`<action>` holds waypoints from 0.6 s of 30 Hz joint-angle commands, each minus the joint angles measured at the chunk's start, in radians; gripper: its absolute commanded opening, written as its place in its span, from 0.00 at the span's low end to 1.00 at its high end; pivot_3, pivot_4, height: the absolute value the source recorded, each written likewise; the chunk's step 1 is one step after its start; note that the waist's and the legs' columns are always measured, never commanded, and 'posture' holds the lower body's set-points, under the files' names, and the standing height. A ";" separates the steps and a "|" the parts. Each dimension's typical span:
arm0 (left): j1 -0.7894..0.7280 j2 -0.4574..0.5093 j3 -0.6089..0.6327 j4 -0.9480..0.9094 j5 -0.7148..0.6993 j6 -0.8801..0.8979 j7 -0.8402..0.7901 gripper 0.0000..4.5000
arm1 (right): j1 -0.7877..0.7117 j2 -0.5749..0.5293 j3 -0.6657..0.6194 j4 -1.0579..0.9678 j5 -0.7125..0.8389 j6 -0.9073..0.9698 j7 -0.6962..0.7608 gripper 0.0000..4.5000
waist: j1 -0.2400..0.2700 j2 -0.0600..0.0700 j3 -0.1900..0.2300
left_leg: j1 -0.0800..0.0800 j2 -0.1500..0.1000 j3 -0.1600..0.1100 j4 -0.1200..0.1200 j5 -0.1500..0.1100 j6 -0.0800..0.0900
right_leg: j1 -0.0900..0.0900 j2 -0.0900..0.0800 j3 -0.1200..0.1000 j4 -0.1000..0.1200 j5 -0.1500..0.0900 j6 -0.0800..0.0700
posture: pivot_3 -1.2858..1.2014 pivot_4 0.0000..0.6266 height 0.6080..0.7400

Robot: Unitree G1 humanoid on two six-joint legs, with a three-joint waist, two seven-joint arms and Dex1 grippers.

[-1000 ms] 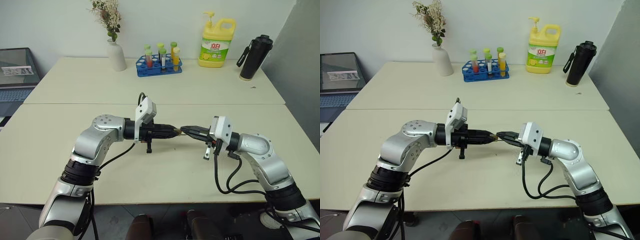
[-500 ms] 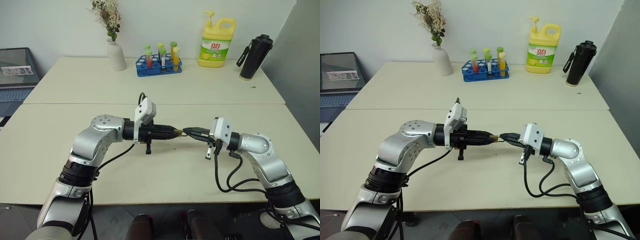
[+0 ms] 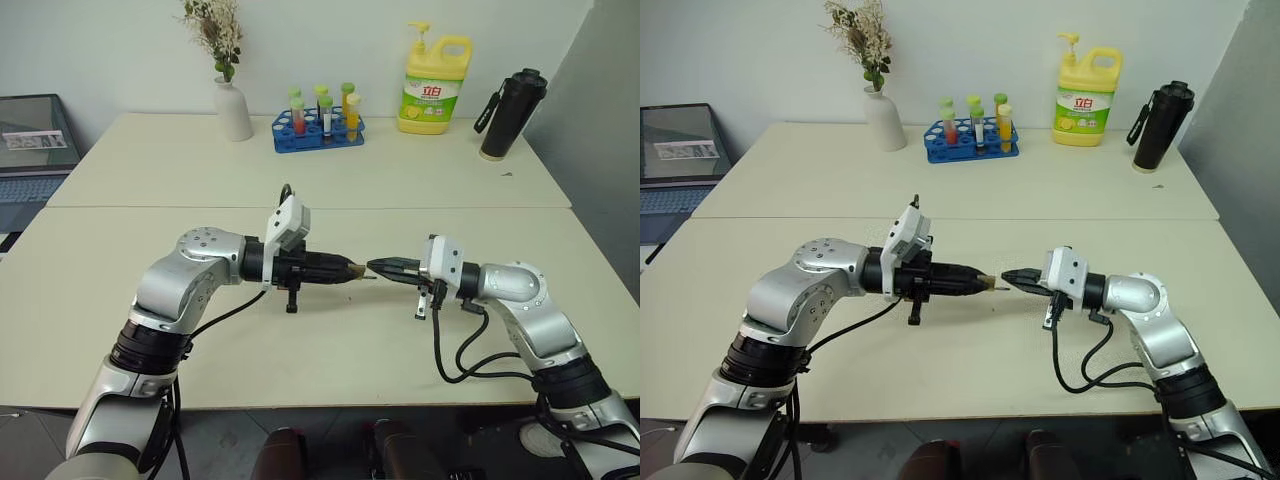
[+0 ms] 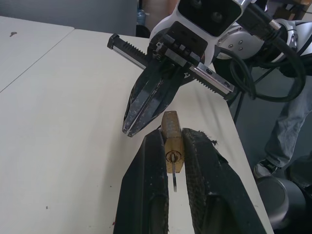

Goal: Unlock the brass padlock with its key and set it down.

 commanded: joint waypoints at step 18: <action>-0.001 0.012 0.029 -0.015 -0.038 0.000 -0.004 0.04 | 0.015 -0.010 -0.034 -0.041 0.045 -0.009 0.067 0.00 | 0.000 0.000 0.000 | 0.000 0.000 0.000 0.000 0.000 0.000 | 0.000 0.000 0.000 -0.001 0.000 0.000 | 0.52 0.24 1.00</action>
